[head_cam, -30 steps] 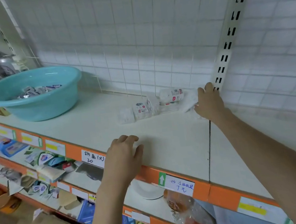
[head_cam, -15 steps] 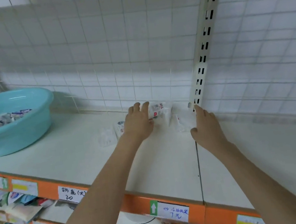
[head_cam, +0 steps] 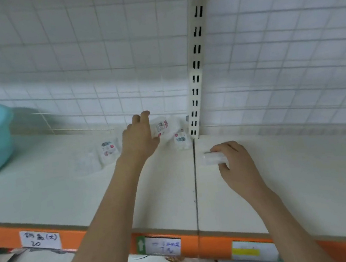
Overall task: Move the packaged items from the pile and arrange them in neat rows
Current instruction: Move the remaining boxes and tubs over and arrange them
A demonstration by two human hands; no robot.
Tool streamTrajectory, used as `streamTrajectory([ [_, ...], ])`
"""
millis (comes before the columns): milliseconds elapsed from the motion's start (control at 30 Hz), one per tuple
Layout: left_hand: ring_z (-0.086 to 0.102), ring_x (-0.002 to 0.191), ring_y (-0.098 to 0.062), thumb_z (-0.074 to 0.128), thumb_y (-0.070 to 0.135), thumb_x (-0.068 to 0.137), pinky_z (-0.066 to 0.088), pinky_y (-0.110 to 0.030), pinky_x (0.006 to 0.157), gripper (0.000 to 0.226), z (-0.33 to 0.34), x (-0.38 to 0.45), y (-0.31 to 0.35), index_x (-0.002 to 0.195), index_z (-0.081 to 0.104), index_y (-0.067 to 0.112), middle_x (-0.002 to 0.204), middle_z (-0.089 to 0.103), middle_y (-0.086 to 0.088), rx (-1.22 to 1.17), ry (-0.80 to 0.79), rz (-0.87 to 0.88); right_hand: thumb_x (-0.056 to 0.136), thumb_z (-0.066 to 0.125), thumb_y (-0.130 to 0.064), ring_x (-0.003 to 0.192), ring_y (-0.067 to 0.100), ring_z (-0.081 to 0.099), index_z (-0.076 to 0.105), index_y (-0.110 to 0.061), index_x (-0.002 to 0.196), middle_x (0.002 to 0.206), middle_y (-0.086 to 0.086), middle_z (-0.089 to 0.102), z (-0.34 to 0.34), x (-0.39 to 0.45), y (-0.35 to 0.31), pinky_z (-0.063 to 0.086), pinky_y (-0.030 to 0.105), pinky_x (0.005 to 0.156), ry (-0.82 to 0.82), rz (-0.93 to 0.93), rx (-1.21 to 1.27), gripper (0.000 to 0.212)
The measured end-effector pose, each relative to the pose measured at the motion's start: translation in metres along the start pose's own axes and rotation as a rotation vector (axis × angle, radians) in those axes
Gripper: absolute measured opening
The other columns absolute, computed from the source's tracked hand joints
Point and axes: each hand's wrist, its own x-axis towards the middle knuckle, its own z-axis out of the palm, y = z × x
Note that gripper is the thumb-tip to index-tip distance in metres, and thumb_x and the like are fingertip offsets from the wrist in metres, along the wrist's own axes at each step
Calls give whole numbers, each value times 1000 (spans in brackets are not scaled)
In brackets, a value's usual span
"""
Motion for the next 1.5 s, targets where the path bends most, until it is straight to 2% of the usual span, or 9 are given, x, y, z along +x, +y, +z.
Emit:
streamTrajectory([
  [200,53,96,-38,72,18,74,44,-40,74,59,12,-99,78,123,42,2,114,53,-17,-310,167,35,66,57,15,110,15,42,63,-21,104,115,2,54,-49,-40,26,37,33,93,205,-105,60,52],
  [400,51,94,-20,73,24,75,39,-27,74,51,50,-175,200,118,48,9,110,52,-3,-470,193,42,71,50,7,114,12,45,60,-24,107,122,1,47,-127,-99,107,37,14,94,277,-144,118,48],
  [533,55,100,-23,74,20,74,41,-25,79,50,76,-209,284,118,52,12,119,47,-5,-473,210,26,76,46,-9,110,3,47,57,-23,105,114,2,52,-189,-135,176,33,6,95,249,-144,164,33],
  [667,54,101,-24,73,21,76,42,-27,80,53,97,-238,360,123,51,13,121,47,-7,-490,163,43,76,48,-19,104,9,50,51,-24,104,108,1,55,-238,-169,234,33,7,94,251,-51,181,29],
  [900,54,100,-23,72,22,76,41,-27,81,58,114,-246,427,128,48,13,119,49,-5,-461,119,98,71,58,-5,102,8,50,58,-11,101,106,-5,52,-284,-198,290,30,3,92,258,40,118,31],
  [1033,52,107,-22,73,24,75,39,-26,85,68,124,-235,442,133,40,13,122,51,-6,-503,92,78,72,57,-9,103,14,52,59,-11,101,107,2,59,-297,-200,305,38,19,92,267,71,96,29],
  [1167,53,105,-26,74,23,73,40,-30,85,60,133,-222,464,126,48,12,122,52,-6,-467,99,105,73,49,-25,103,15,48,60,-11,101,105,4,62,-320,-200,327,38,31,90,287,42,12,33],
  [1400,55,100,-30,74,24,73,44,-34,84,55,157,-214,554,124,54,14,122,48,-9,-465,107,180,76,54,-28,91,13,48,61,-7,97,94,1,61,-389,-212,389,34,15,81,423,48,-44,30],
  [1500,56,99,-31,66,35,72,45,-34,84,58,177,-221,615,125,53,14,121,47,-10,-493,121,173,76,62,-20,86,12,49,61,-8,97,91,-5,56,-428,-226,434,34,13,75,425,58,-55,25],
])
